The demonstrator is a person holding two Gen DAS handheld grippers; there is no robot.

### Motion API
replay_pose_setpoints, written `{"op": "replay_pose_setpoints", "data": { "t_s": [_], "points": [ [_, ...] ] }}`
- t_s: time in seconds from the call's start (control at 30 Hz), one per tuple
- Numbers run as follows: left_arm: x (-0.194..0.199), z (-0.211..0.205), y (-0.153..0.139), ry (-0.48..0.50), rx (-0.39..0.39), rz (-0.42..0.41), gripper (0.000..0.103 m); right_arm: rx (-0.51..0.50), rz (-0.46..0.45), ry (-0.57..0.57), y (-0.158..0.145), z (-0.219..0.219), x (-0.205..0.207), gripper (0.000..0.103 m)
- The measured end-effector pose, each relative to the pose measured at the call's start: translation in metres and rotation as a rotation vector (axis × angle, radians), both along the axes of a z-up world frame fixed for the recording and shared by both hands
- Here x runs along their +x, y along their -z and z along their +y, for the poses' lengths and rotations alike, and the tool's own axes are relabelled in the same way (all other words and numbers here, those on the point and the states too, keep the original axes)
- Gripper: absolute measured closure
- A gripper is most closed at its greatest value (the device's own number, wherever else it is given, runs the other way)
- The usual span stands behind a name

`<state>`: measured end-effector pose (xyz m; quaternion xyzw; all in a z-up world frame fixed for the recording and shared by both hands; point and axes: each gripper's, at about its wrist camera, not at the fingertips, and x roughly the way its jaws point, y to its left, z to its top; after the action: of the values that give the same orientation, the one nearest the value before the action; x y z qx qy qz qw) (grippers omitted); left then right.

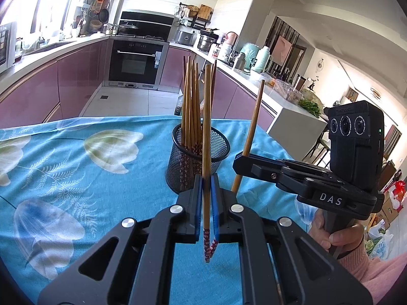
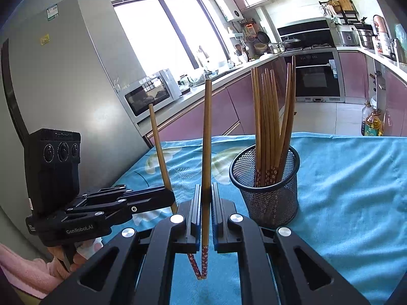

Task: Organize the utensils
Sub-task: 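Carry both upright chopsticks over the mesh cup with both grippers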

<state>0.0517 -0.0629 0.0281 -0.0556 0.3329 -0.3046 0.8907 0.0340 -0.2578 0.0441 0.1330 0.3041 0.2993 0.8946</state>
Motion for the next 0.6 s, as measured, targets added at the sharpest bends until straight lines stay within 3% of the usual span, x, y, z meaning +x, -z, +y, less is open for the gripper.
{"op": "replay_pose_setpoints", "data": {
  "t_s": [0.6],
  "points": [
    [-0.0002,-0.0046,-0.0093,0.001,0.009,-0.023,0.096,-0.002,-0.019,0.005,-0.0083,-0.0023,0.002,0.097]
  ]
}}
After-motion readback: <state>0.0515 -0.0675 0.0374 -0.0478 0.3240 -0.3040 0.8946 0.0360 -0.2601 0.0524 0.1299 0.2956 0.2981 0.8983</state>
